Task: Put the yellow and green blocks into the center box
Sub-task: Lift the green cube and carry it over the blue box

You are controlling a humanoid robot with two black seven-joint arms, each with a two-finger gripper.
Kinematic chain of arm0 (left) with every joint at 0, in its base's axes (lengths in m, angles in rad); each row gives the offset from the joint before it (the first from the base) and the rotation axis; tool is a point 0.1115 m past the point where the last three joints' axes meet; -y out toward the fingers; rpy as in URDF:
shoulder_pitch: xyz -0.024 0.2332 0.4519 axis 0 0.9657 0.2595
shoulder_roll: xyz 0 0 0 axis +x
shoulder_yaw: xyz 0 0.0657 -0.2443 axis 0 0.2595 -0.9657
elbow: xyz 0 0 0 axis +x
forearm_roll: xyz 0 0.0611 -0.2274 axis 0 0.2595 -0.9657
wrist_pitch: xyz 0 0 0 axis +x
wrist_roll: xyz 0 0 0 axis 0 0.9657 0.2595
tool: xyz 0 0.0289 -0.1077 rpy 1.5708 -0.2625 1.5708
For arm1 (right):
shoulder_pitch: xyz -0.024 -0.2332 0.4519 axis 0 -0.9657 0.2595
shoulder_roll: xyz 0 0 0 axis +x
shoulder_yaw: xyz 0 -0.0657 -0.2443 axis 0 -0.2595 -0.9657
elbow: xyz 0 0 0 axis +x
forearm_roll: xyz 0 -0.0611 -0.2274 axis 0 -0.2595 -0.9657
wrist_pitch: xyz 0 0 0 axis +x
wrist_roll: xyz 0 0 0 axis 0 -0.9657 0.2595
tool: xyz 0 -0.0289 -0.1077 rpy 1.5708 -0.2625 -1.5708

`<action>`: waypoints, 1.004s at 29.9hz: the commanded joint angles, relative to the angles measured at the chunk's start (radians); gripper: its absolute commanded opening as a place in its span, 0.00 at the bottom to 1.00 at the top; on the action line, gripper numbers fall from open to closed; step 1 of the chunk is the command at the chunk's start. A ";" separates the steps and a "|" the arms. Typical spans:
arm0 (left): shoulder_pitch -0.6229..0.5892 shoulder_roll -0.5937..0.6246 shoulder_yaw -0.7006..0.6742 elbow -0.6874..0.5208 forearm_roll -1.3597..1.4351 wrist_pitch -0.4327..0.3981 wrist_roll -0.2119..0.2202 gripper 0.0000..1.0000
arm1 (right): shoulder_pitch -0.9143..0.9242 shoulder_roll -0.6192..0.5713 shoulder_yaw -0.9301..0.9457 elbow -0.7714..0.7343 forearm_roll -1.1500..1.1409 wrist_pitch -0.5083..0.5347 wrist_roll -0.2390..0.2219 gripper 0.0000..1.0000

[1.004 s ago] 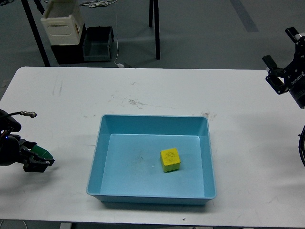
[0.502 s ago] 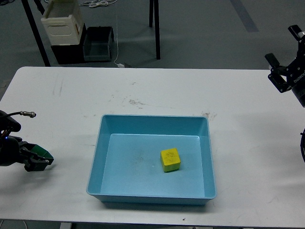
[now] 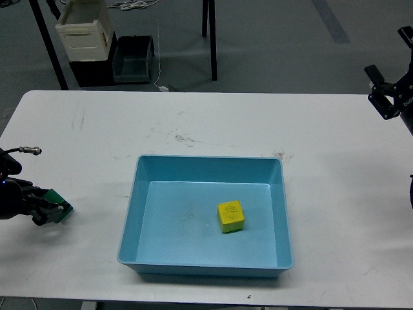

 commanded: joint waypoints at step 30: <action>-0.550 -0.132 0.141 -0.331 -0.184 -0.104 0.000 0.14 | -0.079 -0.014 0.150 -0.090 0.000 -0.011 0.000 1.00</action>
